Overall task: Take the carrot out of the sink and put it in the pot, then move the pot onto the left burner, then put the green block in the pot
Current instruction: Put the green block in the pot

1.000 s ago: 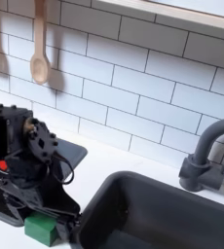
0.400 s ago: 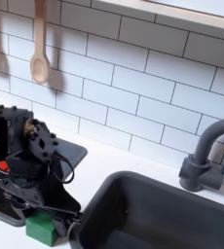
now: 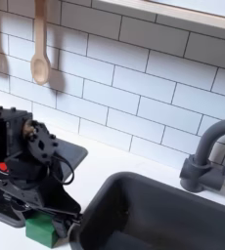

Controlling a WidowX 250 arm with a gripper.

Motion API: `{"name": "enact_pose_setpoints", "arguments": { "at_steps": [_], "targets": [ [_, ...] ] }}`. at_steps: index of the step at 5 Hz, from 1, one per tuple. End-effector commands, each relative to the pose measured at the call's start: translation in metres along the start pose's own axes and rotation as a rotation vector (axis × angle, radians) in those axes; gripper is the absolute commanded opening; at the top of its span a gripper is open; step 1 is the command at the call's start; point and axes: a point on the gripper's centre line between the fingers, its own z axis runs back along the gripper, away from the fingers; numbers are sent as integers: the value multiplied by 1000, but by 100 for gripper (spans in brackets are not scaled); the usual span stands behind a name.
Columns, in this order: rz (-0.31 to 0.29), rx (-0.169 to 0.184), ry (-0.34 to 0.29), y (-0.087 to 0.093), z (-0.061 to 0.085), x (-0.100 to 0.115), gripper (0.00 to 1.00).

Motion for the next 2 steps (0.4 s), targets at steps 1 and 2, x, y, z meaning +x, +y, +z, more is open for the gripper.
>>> {"name": "enact_pose_setpoints", "arguments": {
  "at_steps": [1, 2],
  "targets": [
    [37, -28, -59, 6, 23, 14, 0],
    [48, -29, -98, 13, 36, 27, 0]
  ]
}}
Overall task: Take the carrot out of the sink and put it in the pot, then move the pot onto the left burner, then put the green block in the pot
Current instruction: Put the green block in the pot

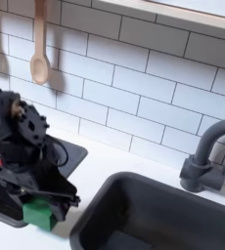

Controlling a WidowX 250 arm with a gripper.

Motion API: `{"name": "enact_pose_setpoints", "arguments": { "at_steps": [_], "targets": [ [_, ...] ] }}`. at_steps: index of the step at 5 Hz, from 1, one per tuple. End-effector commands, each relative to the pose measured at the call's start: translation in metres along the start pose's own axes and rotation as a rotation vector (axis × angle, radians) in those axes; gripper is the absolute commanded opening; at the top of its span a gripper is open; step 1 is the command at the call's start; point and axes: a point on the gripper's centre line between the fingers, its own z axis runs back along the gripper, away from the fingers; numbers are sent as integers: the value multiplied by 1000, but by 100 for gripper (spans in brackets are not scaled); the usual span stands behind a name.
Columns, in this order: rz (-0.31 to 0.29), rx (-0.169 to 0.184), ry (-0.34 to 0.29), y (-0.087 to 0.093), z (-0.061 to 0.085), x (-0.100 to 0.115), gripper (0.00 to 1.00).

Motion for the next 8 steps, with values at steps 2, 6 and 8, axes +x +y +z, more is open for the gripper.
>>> {"name": "enact_pose_setpoints", "arguments": {
  "at_steps": [2, 6, 8],
  "targets": [
    [84, -18, -79, 23, 31, 34, 0],
    [196, -13, -92, 82, 43, 61, 0],
    [245, -4, -104, 116, 49, 72, 0]
  ]
}}
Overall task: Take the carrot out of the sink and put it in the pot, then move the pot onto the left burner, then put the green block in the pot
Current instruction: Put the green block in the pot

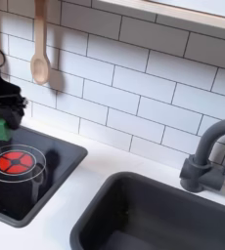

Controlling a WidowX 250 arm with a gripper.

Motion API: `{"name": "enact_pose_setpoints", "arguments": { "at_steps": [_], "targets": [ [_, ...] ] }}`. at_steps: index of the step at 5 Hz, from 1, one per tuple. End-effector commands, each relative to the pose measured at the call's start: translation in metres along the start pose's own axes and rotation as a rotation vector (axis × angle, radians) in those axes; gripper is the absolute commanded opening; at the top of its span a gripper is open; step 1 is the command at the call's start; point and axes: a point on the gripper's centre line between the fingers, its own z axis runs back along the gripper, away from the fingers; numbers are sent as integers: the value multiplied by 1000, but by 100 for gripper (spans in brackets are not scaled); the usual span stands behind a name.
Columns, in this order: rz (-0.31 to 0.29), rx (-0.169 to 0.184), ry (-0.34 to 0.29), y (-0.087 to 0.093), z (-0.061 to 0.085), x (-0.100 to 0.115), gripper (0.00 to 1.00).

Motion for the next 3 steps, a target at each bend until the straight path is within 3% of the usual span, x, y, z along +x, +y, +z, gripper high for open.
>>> {"name": "enact_pose_setpoints", "arguments": {
  "at_steps": [1, 3],
  "targets": [
    [41, 11, -26, 27, 3, 19, 0],
    [109, 26, -28, 55, -1, 37, 0]
  ]
}}
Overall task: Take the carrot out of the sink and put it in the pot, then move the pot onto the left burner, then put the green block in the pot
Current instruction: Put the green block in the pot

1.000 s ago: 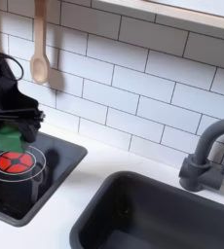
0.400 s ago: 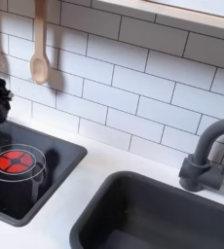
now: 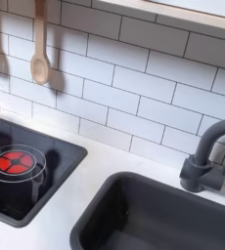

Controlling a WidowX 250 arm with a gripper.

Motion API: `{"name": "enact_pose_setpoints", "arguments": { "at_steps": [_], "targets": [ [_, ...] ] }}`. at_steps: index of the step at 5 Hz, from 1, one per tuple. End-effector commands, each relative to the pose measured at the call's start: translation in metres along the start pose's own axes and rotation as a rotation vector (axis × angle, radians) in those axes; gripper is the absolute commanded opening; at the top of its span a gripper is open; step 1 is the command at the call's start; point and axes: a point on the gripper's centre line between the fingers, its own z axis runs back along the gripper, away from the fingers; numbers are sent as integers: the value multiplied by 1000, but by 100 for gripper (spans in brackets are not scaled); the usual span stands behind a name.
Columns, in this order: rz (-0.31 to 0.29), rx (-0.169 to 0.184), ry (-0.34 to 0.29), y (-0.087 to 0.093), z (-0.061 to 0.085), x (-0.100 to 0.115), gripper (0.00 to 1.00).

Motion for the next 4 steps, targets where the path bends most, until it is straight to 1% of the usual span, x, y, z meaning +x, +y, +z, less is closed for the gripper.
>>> {"name": "enact_pose_setpoints", "arguments": {
  "at_steps": [1, 2, 3, 4],
  "targets": [
    [49, 14, -6, 19, -6, 20, 0],
    [55, 18, 2, 25, -13, 23, 0],
    [73, 38, 24, 35, -24, 19, 0],
    [79, 42, 41, 39, -31, 15, 0]
  ]
}}
